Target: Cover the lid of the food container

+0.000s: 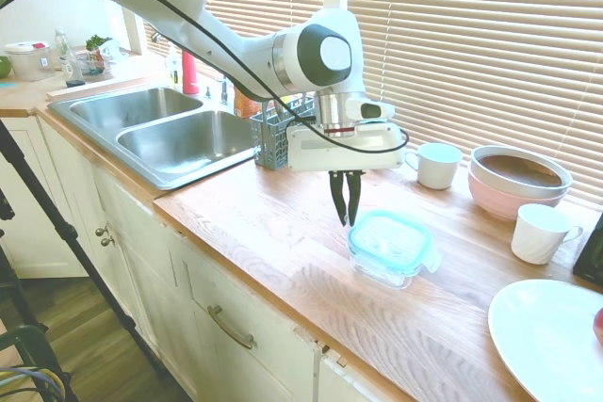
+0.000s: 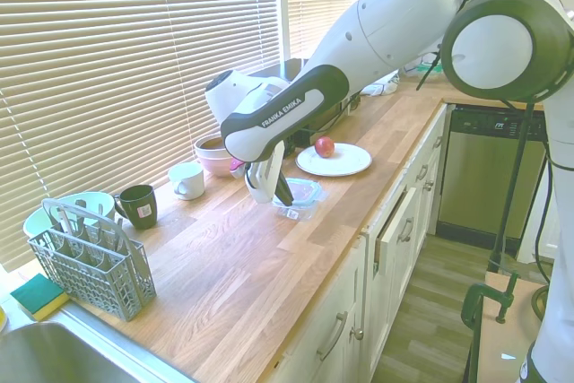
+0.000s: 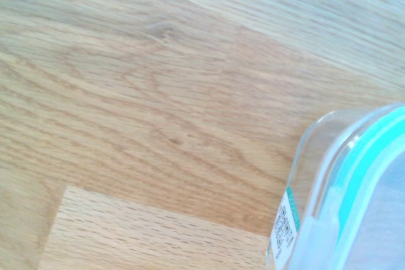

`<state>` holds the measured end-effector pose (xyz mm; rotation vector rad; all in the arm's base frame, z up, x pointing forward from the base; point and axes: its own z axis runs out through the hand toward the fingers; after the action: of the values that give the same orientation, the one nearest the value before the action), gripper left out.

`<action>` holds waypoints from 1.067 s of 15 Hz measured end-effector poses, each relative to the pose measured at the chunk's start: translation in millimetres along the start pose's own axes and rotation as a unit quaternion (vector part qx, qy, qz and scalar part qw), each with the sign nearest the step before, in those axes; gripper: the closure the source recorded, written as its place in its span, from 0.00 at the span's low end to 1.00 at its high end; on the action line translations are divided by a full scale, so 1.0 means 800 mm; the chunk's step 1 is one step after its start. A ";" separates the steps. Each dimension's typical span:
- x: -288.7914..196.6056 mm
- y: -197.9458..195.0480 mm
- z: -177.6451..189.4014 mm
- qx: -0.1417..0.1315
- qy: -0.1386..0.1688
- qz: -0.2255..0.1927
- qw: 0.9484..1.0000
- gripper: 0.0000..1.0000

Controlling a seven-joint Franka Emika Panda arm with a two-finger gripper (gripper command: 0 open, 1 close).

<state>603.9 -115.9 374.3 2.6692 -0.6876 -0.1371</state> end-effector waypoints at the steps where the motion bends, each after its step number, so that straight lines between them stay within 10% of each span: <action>1: 0.000 0.001 0.000 0.000 0.000 0.001 1.000 1.00; 8: 0.003 0.005 0.001 -0.005 0.003 0.002 1.000 1.00; 9: 0.004 0.005 0.001 -0.005 0.003 0.002 1.000 0.00; 16: 0.006 0.008 0.002 -0.011 0.006 0.004 1.000 0.00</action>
<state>604.7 -124.3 375.2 2.6439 -0.6895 -0.1247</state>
